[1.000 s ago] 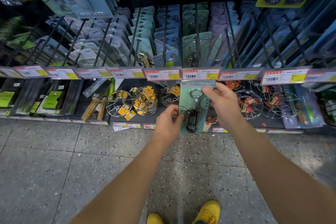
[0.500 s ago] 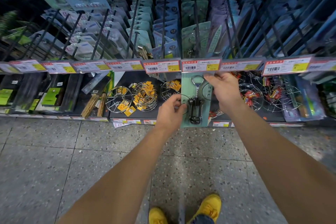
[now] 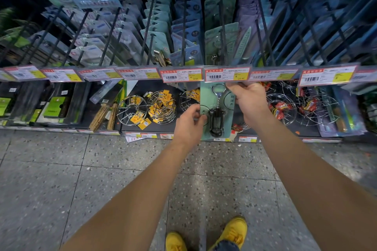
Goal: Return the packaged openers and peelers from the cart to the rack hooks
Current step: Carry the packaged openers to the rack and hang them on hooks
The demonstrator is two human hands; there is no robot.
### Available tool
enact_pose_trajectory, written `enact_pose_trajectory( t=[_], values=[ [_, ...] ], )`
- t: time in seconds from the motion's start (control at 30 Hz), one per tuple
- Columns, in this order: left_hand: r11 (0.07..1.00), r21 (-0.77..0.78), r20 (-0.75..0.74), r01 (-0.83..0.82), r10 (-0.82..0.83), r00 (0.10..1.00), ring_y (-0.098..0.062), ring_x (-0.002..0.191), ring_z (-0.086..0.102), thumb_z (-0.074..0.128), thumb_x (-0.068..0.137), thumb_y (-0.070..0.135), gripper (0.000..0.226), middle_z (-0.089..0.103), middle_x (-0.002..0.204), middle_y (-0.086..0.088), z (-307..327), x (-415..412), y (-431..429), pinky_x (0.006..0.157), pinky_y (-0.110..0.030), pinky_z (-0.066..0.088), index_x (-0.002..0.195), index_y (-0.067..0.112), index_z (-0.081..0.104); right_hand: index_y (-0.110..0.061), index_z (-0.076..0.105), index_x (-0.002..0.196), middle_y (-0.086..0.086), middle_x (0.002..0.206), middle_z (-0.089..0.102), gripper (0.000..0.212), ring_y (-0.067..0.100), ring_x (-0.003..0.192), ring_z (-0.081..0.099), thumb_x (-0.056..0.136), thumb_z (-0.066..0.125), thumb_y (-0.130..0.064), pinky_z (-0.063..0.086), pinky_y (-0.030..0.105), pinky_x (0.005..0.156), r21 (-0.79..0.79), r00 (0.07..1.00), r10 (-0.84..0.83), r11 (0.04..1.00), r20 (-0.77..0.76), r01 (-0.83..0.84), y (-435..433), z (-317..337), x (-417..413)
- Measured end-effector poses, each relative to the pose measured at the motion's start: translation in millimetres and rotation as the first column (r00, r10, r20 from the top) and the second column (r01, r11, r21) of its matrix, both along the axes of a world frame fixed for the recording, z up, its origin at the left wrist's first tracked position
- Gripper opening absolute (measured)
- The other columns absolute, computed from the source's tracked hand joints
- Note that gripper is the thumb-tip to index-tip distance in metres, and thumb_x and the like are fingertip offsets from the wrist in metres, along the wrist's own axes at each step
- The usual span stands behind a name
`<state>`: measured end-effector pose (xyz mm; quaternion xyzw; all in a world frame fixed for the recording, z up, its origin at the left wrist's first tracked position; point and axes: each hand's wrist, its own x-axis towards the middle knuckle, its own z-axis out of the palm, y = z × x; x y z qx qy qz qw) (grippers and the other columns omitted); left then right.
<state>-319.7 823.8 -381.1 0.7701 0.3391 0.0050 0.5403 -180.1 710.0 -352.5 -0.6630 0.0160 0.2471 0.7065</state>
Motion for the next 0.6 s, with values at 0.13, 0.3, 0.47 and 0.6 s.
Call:
enact_pose_trajectory(
  t=[0.13,0.3,0.47,0.6],
  values=[
    [0.996,0.069,0.034,0.051,-0.054,0.998,-0.014,0.086,0.07,0.058,0.104,0.013,0.022,0.075,0.098,0.007,-2.2,-0.7,-3.2,0.078,-0.028,0.055,0.122,0.025,0.064,-0.021,0.079,0.098,0.009,0.107,0.078,0.015,0.037,0.106,0.071,0.084,0.075,-0.016,0.051,0.062,0.099,0.013,0.999,-0.018,1.0,0.026,0.018,-3.4,-1.2,-0.5],
    [0.997,0.054,0.038,0.062,-0.064,0.997,-0.02,0.094,0.073,0.057,0.104,0.014,0.023,0.077,0.105,0.004,-5.6,0.3,-3.6,0.09,-0.042,0.06,0.123,0.026,0.062,-0.017,0.078,0.102,0.01,0.108,0.078,0.02,0.039,0.107,0.071,0.082,0.075,-0.018,0.05,0.065,0.098,0.021,0.999,-0.027,0.999,0.032,0.026,-4.1,-2.5,0.5],
    [0.996,0.055,0.031,0.075,-0.077,0.997,-0.021,0.097,0.074,0.058,0.104,0.015,0.02,0.077,0.106,0.003,-5.2,-0.2,-6.1,0.09,-0.044,0.061,0.121,0.025,0.062,-0.013,0.076,0.108,0.012,0.109,0.077,0.022,0.041,0.107,0.07,0.086,0.074,-0.018,0.051,0.065,0.097,0.025,1.0,-0.019,1.0,0.017,0.019,-9.0,-6.9,1.7],
    [0.996,0.06,0.028,0.066,-0.068,0.997,-0.02,0.094,0.073,0.059,0.104,0.015,0.018,0.076,0.103,0.004,-6.1,0.4,-6.9,0.089,-0.042,0.06,0.119,0.025,0.063,-0.012,0.076,0.106,0.013,0.11,0.077,0.021,0.039,0.107,0.071,0.085,0.072,-0.014,0.052,0.063,0.098,0.045,0.999,-0.023,0.999,0.029,0.022,-8.6,-6.7,2.4]
  ],
)
